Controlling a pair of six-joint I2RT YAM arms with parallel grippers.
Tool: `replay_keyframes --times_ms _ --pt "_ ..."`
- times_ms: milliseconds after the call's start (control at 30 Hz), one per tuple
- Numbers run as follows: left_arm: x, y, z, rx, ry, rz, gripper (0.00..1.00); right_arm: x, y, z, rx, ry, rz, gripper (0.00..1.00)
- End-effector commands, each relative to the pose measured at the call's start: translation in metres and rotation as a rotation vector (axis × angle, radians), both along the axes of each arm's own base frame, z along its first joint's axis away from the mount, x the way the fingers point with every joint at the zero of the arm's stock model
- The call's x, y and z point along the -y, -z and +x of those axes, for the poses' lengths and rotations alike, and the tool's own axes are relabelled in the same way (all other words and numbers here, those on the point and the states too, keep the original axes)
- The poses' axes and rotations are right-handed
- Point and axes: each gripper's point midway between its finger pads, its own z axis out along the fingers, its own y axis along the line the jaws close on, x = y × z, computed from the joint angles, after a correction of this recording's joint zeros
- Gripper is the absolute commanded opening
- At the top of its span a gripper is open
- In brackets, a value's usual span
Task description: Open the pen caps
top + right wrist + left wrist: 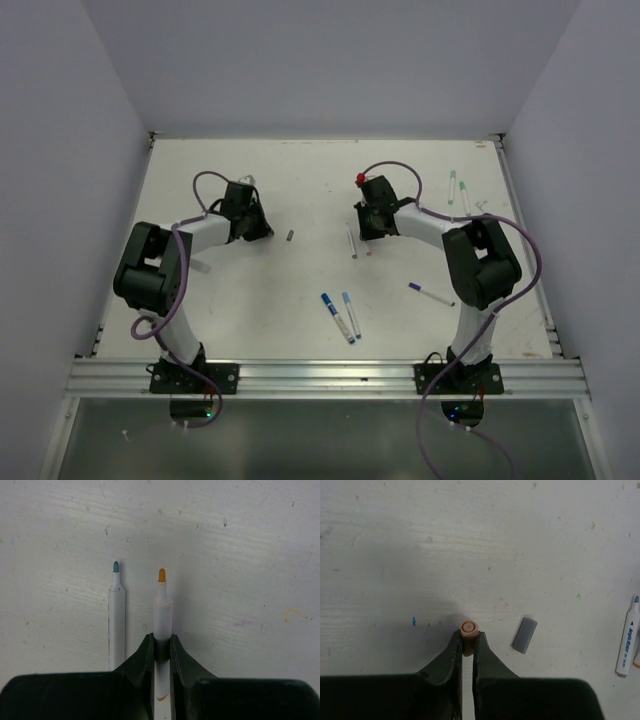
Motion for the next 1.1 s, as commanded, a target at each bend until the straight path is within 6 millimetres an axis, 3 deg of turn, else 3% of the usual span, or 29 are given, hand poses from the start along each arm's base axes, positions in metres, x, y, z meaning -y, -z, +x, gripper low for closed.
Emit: replay_keyframes --times_ms 0,200,367,633,767,833,900,933,967,1033,1067 --pt "-0.006 0.009 0.005 -0.047 -0.012 0.031 0.00 -0.002 -0.005 0.008 0.022 0.001 0.006 0.08" --pt "0.003 0.004 0.013 -0.048 -0.006 -0.008 0.00 -0.011 -0.001 0.001 -0.008 -0.022 0.056 0.09" --pt "-0.002 0.008 0.006 -0.063 -0.017 0.009 0.11 -0.017 0.001 -0.001 -0.024 -0.031 0.083 0.14" --pt "-0.004 0.012 -0.004 -0.072 -0.023 0.009 0.33 -0.014 -0.004 -0.003 -0.033 -0.028 0.068 0.38" --pt "-0.002 -0.004 -0.004 -0.030 -0.017 -0.016 0.41 -0.008 -0.024 0.001 -0.002 -0.021 0.036 0.48" --pt "-0.002 -0.007 -0.009 -0.025 -0.016 -0.023 0.47 -0.005 -0.048 0.002 0.044 -0.010 0.044 0.57" --pt "-0.001 -0.022 -0.010 0.014 -0.015 -0.044 0.51 0.002 -0.063 -0.005 0.056 0.003 0.037 0.63" --pt "-0.002 -0.021 -0.018 0.009 -0.013 -0.047 0.52 0.004 -0.081 -0.008 0.083 0.012 0.052 0.64" --pt "-0.002 -0.034 -0.019 0.046 -0.013 -0.063 0.53 0.011 -0.081 -0.019 0.060 0.021 0.037 0.66" --pt "-0.001 -0.035 -0.035 0.046 -0.007 -0.092 0.54 0.025 -0.096 -0.028 0.081 0.076 0.017 0.66" --pt "0.002 -0.049 -0.037 0.091 0.002 -0.116 0.54 0.037 -0.087 -0.042 0.044 0.098 -0.019 0.66"
